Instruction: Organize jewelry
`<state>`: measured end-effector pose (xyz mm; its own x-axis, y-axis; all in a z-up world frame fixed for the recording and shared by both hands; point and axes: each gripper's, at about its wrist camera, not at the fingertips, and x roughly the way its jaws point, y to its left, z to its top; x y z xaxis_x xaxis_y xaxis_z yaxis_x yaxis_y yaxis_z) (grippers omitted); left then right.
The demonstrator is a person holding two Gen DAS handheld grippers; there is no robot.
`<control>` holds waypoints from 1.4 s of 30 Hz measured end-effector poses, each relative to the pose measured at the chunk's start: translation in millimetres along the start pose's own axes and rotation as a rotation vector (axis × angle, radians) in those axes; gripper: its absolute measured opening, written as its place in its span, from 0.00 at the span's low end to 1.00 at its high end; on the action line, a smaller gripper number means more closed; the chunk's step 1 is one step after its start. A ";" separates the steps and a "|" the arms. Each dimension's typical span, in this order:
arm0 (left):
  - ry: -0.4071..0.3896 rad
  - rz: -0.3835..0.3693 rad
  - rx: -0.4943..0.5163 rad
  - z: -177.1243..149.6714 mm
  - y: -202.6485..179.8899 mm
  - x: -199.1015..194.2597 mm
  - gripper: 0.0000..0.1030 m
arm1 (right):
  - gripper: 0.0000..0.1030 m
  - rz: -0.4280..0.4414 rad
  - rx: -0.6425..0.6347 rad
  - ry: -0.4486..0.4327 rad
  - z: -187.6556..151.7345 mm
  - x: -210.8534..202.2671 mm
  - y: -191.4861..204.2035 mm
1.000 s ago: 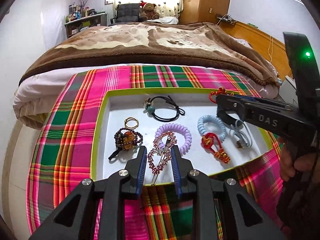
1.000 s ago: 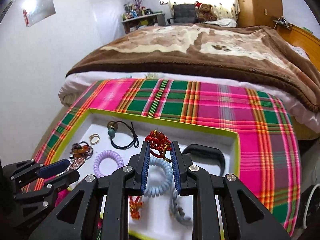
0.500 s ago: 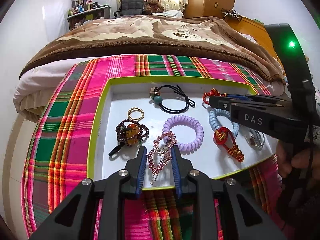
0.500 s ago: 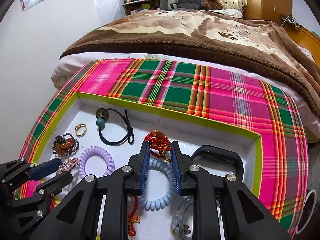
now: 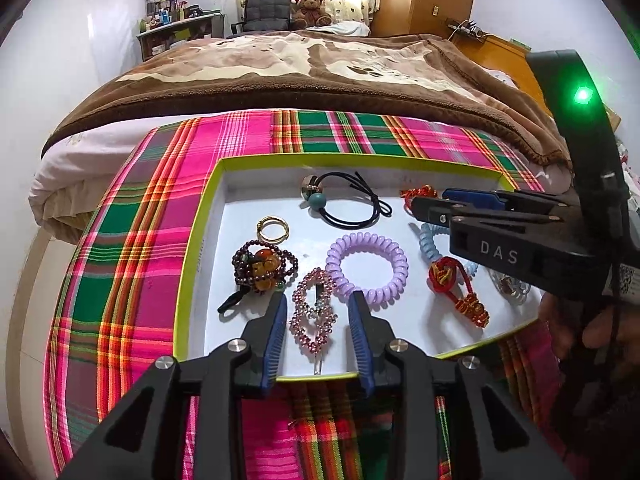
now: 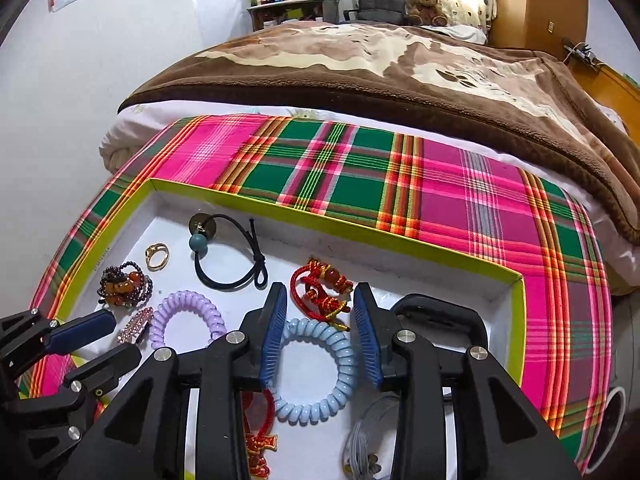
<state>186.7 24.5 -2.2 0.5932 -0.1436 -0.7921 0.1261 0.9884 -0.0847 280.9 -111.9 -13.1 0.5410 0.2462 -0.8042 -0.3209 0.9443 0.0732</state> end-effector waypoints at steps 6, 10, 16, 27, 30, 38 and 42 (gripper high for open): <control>-0.001 0.001 -0.001 1.3 -0.6 -1.6 0.37 | 0.35 0.006 0.011 -0.015 0.8 -3.5 -0.9; -0.005 0.004 -0.003 1.4 -1.5 -4.2 0.38 | 0.35 0.014 0.018 -0.027 0.9 -7.0 0.0; -0.019 0.015 -0.006 1.5 -3.0 -11.1 0.43 | 0.38 0.027 0.050 -0.062 -1.2 -20.3 -2.6; -0.084 0.092 -0.010 -8.9 -12.4 -40.0 0.50 | 0.50 0.029 0.135 -0.197 -37.3 -82.4 0.3; -0.101 0.123 -0.014 -13.9 -14.8 -48.2 0.50 | 0.50 -0.008 0.157 -0.222 -51.9 -95.5 3.1; -0.139 0.145 -0.046 -27.1 -16.6 -67.5 0.50 | 0.50 -0.029 0.184 -0.261 -81.4 -122.0 14.6; -0.145 0.158 -0.044 -34.4 -18.9 -72.6 0.50 | 0.50 -0.045 0.185 -0.264 -94.2 -131.2 19.8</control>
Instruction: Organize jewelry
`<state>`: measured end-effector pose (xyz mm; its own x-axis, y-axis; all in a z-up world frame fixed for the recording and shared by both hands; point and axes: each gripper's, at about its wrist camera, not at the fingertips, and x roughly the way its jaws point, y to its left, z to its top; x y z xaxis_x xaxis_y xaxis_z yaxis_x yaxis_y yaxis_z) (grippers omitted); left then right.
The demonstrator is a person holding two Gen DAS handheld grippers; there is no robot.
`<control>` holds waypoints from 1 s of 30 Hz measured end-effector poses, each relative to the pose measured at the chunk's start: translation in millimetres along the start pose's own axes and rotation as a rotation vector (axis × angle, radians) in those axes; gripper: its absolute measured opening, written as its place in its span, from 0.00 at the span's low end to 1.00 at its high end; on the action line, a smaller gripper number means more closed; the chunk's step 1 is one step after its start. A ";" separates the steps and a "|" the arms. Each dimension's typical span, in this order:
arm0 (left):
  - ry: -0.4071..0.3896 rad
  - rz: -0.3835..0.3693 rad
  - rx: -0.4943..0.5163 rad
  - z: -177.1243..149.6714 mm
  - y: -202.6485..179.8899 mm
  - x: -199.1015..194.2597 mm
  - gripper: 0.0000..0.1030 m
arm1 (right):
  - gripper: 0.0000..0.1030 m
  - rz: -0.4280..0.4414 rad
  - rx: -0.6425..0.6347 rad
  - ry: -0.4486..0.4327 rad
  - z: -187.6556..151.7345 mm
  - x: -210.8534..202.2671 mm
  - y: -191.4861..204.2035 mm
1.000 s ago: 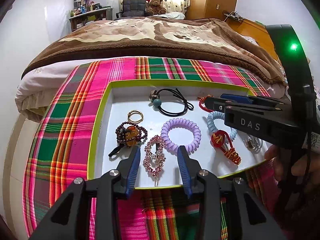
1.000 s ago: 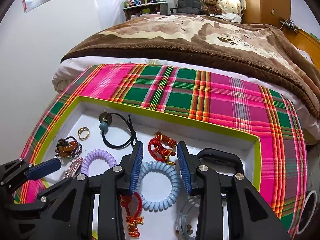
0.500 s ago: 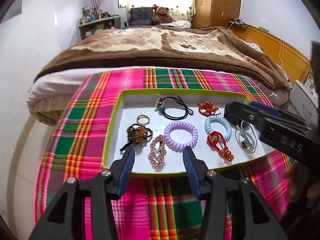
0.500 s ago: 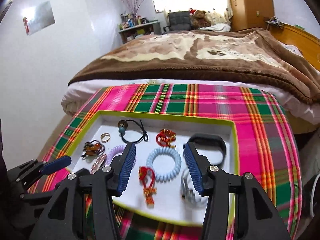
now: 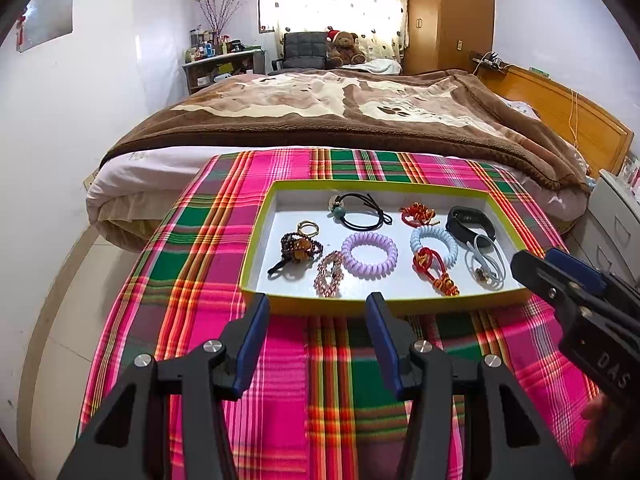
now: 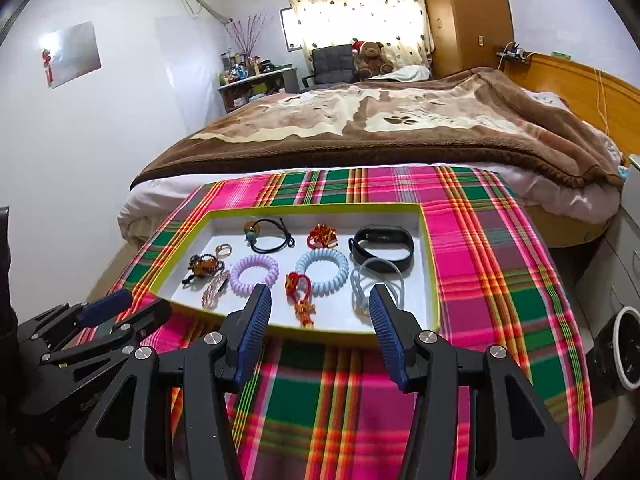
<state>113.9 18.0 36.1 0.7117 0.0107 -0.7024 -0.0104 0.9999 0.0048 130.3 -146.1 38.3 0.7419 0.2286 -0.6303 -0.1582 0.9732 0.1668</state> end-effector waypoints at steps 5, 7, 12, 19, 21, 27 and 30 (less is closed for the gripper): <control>-0.007 -0.025 -0.016 -4.7 -0.5 -8.5 0.50 | 0.50 -0.009 0.002 -0.002 -10.5 -11.2 1.3; -0.007 -0.026 -0.019 -7.1 -1.5 -10.7 0.50 | 0.50 -0.016 -0.002 0.000 -12.5 -13.1 2.2; -0.016 -0.033 -0.016 -11.0 -3.8 -18.0 0.50 | 0.50 -0.009 0.006 -0.007 -16.1 -18.5 3.2; -0.013 -0.038 -0.018 -14.2 -4.6 -21.2 0.50 | 0.50 -0.010 0.004 -0.008 -17.9 -20.2 4.1; -0.012 -0.040 -0.018 -14.2 -4.6 -21.5 0.50 | 0.50 -0.013 0.006 -0.008 -18.3 -20.9 4.1; -0.011 -0.037 -0.020 -15.3 -3.6 -22.8 0.50 | 0.50 -0.015 0.007 -0.007 -19.5 -22.3 5.3; -0.011 -0.033 -0.022 -15.3 -2.8 -23.5 0.50 | 0.50 -0.013 0.007 -0.006 -20.1 -22.5 4.8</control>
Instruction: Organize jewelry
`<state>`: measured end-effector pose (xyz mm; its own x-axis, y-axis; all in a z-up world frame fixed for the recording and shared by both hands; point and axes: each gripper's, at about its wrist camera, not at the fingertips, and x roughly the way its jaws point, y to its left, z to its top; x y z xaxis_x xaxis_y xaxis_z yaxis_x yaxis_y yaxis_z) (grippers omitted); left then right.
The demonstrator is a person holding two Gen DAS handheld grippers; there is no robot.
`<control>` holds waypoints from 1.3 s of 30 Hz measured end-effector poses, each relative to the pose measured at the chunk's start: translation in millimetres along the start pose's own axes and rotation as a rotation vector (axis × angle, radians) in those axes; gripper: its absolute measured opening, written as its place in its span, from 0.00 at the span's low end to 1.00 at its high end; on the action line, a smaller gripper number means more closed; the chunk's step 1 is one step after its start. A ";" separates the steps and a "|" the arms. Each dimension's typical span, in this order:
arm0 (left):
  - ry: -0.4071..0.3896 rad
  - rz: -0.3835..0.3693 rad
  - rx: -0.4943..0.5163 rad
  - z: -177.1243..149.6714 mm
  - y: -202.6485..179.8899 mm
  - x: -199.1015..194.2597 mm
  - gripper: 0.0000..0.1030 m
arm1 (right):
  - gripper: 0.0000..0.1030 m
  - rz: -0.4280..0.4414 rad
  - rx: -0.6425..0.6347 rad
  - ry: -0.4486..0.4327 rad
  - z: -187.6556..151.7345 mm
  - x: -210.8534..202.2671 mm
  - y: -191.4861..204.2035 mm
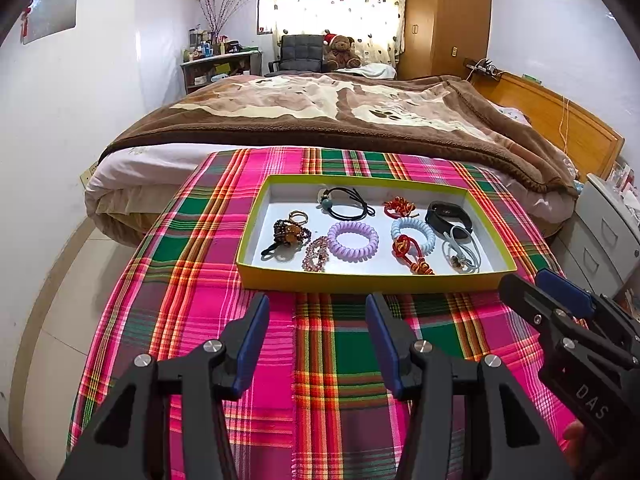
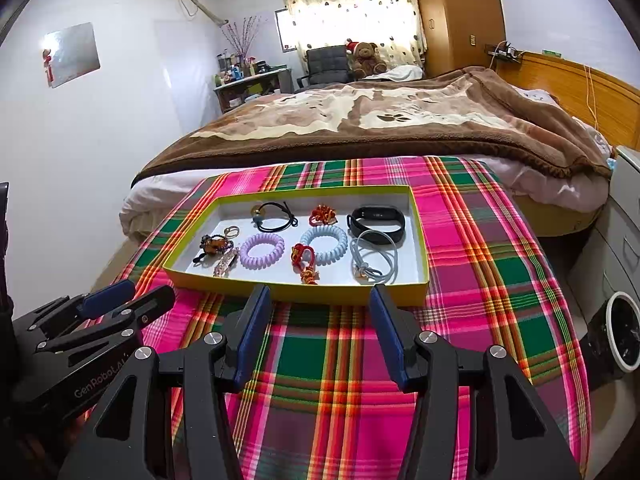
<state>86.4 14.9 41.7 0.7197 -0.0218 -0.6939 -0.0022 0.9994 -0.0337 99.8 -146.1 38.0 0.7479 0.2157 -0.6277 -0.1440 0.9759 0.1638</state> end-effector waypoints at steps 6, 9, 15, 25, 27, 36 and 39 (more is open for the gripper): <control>0.002 -0.001 0.003 -0.6 -0.2 -0.5 0.50 | 0.50 -0.001 0.002 0.001 -0.3 0.4 -0.2; 0.004 -0.002 0.003 -0.6 0.5 -0.4 0.50 | 0.50 -0.001 0.002 0.000 -0.2 0.4 -0.1; 0.005 -0.001 0.002 -1.0 0.8 -0.9 0.50 | 0.50 -0.003 0.004 0.000 -2.0 -0.1 0.1; 0.007 0.000 0.003 -1.9 1.6 -1.2 0.50 | 0.50 -0.007 0.006 0.006 -2.7 -0.9 -0.4; 0.006 0.001 0.003 -2.8 2.7 -1.8 0.50 | 0.50 -0.005 0.007 0.004 -3.2 -2.1 0.0; 0.011 0.000 0.006 -4.2 3.0 -1.2 0.50 | 0.50 -0.005 0.007 0.006 -2.9 -1.2 -0.6; 0.012 0.000 0.005 -4.5 3.6 -1.2 0.50 | 0.50 -0.007 0.008 0.007 -2.9 -1.4 -0.4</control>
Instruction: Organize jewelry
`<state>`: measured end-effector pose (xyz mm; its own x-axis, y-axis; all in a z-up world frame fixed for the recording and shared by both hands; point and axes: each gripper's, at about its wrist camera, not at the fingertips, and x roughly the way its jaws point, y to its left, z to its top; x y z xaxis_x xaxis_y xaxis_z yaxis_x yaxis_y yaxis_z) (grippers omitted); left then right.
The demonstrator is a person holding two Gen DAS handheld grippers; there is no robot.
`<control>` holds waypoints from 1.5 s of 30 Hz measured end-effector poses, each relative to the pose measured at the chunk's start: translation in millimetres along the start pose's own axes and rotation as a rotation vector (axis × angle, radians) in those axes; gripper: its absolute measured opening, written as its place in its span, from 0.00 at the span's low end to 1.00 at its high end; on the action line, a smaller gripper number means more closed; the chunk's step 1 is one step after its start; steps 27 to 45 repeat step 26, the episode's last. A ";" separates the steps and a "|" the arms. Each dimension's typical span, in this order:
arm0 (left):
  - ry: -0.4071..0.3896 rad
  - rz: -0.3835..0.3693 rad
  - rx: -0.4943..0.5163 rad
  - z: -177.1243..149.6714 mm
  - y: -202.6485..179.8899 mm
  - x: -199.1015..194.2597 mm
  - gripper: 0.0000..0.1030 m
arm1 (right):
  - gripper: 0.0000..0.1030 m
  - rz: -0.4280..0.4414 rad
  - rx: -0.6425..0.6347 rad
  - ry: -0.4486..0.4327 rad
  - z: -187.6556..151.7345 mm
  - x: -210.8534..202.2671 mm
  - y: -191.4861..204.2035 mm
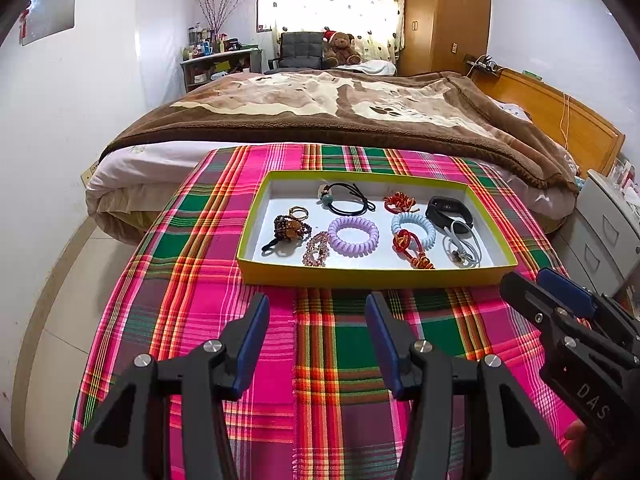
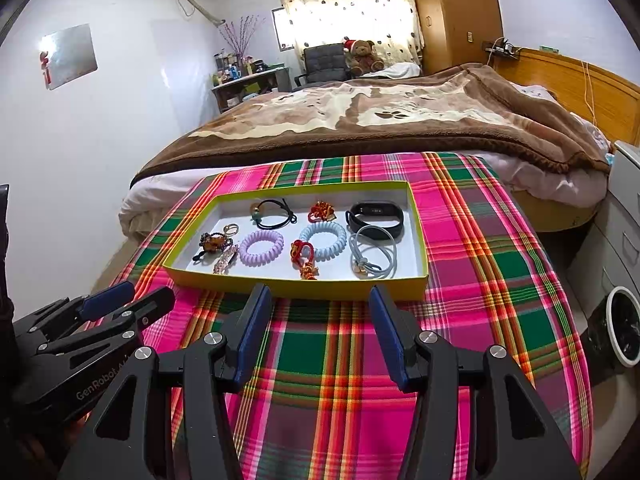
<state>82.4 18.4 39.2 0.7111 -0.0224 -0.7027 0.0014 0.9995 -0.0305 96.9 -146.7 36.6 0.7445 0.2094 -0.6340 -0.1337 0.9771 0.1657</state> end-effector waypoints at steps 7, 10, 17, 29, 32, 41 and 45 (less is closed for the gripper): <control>0.002 0.001 0.001 -0.4 -0.1 0.5 0.50 | 0.50 -0.003 0.001 0.001 -1.0 -1.0 0.8; 0.002 0.000 0.002 0.1 -0.6 0.5 0.50 | 0.50 -0.001 0.001 0.002 -0.7 -0.4 0.4; 0.002 0.006 -0.003 -1.3 0.4 -0.3 0.50 | 0.50 -0.002 0.001 0.003 -0.9 -0.3 0.3; 0.002 -0.003 -0.006 1.1 0.1 -2.1 0.50 | 0.50 -0.003 0.000 0.004 -1.6 -0.3 0.8; 0.002 -0.003 -0.006 1.1 0.1 -2.1 0.50 | 0.50 -0.003 0.000 0.004 -1.6 -0.3 0.8; 0.002 -0.003 -0.006 1.1 0.1 -2.1 0.50 | 0.50 -0.003 0.000 0.004 -1.6 -0.3 0.8; 0.002 -0.003 -0.006 1.1 0.1 -2.1 0.50 | 0.50 -0.003 0.000 0.004 -1.6 -0.3 0.8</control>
